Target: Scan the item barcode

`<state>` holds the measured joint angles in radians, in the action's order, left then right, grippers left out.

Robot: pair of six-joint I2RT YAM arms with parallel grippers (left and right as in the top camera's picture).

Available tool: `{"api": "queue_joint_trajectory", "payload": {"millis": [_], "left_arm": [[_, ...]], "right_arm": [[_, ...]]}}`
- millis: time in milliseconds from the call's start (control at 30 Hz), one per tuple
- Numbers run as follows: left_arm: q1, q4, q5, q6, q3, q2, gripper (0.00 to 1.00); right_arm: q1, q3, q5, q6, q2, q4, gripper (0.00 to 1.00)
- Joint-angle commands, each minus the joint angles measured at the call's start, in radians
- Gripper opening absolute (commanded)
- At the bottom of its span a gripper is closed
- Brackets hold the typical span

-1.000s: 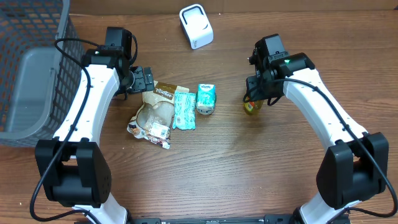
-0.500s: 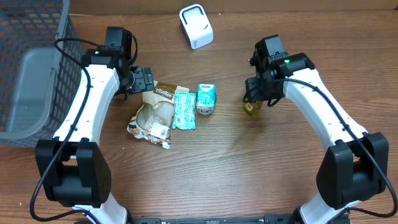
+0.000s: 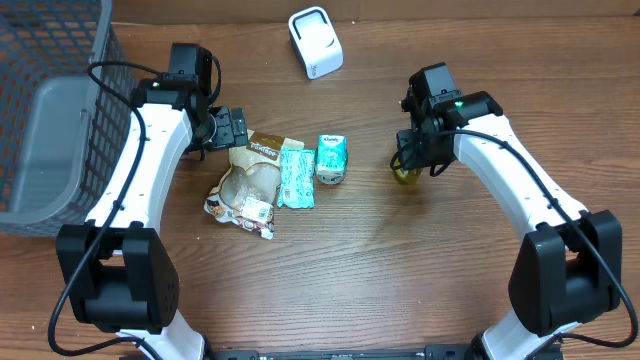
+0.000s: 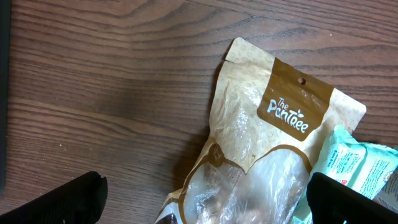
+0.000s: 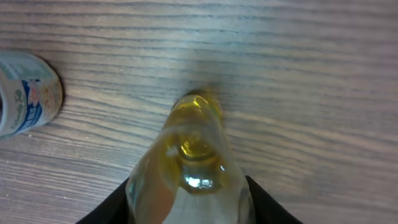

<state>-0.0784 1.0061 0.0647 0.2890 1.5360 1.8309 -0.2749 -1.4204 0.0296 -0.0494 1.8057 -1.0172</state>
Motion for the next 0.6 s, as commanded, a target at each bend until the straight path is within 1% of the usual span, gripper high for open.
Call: {"api": "queue_joint_trajectory", "payload": {"millis": [0,67,167,333,400,467,533,567], "left_arm": [[0.0,0.0,0.006,0.003,0.011,-0.008,1.0],[0.0,0.0,0.006,0.003,0.011,-0.008,1.0],[0.0,0.0,0.006,0.003,0.011,-0.008,1.0],[0.0,0.0,0.006,0.003,0.011,-0.008,0.99],[0.0,0.0,0.006,0.003,0.011,-0.008,1.0],[0.0,0.0,0.005,0.003,0.011,-0.008,1.0],[0.0,-0.001,0.006,0.003,0.011,-0.008,1.0],[0.0,0.0,0.006,0.003,0.011,-0.008,1.0]], "right_arm": [[0.012,-0.071,-0.009,-0.06,-0.008,-0.029,0.38],[0.029,-0.119,-0.06,-0.064,-0.018,-0.072,0.36],[0.061,-0.166,-0.179,-0.064,-0.041,-0.117,0.36],[0.16,-0.197,-0.471,-0.062,-0.121,-0.194,0.35],[0.216,-0.197,-0.62,-0.045,-0.157,-0.233,0.34],[0.267,-0.197,-0.767,-0.005,-0.183,-0.275,0.35],[0.325,-0.197,-0.951,0.091,-0.204,-0.341,0.34],[0.343,-0.197,-1.005,0.127,-0.209,-0.369,0.35]]}}
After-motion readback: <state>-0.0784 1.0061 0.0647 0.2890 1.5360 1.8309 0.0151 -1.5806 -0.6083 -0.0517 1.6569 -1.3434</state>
